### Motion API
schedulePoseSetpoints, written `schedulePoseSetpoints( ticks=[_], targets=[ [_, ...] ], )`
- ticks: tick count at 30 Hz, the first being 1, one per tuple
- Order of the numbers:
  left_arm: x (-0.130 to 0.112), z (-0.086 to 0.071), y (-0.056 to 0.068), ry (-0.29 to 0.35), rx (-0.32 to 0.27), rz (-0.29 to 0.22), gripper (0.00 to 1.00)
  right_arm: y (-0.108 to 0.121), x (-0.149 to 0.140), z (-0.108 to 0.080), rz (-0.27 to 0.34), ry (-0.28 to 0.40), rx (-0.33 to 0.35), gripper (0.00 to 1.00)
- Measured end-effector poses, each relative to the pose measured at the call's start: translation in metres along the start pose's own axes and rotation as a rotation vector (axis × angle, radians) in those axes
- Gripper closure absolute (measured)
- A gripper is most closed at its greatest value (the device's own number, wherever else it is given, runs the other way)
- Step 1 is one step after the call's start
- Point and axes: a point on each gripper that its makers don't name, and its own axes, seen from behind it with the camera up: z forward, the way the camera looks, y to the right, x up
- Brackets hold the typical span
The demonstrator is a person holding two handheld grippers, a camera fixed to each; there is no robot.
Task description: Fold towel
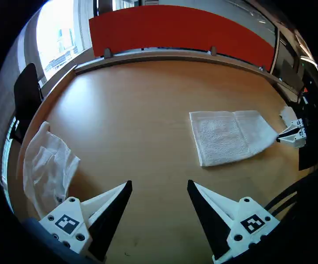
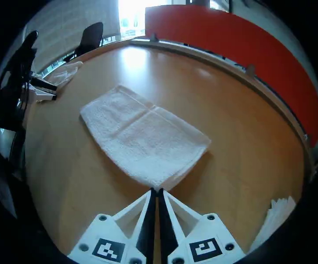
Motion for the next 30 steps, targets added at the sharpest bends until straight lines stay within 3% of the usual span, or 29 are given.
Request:
schedulePoseSetpoints(
  ticks=[15,30],
  targets=[
    [0.014,-0.001,0.000,0.023,-0.001,-0.001,0.07,0.019,0.064,-0.040,-0.055,0.134,-0.086,0.96],
    [0.027,-0.003,0.001,0.041,-0.001,0.001,0.07,0.031,0.109,-0.080,-0.112,0.214,-0.126,0.96]
  ],
)
